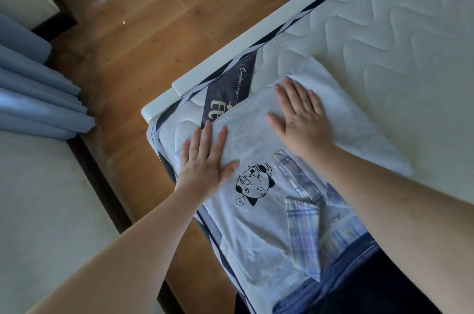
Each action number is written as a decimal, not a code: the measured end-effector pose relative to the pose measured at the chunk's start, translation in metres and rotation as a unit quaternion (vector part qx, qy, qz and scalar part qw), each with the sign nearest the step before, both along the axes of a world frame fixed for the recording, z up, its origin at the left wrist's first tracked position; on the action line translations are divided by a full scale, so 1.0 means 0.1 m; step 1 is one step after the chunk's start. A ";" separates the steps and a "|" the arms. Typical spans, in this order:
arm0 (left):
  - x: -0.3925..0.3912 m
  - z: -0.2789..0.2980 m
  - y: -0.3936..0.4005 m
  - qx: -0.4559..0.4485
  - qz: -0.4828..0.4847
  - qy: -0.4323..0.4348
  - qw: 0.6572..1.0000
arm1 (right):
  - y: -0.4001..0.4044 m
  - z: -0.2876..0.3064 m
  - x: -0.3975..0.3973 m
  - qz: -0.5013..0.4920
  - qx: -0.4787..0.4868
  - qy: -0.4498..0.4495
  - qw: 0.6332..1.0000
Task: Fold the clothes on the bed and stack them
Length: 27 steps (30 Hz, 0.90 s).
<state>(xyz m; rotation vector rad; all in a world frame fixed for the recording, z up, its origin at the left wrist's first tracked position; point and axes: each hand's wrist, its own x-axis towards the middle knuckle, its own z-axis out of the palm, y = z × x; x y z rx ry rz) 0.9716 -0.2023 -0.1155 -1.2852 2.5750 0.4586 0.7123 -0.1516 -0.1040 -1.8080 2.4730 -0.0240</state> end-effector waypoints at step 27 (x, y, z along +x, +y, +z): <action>-0.16 0.27 -0.06 0.063 0.003 -0.118 0.991 | 0.81 0.53 -0.10 -0.051 0.072 -0.108 0.990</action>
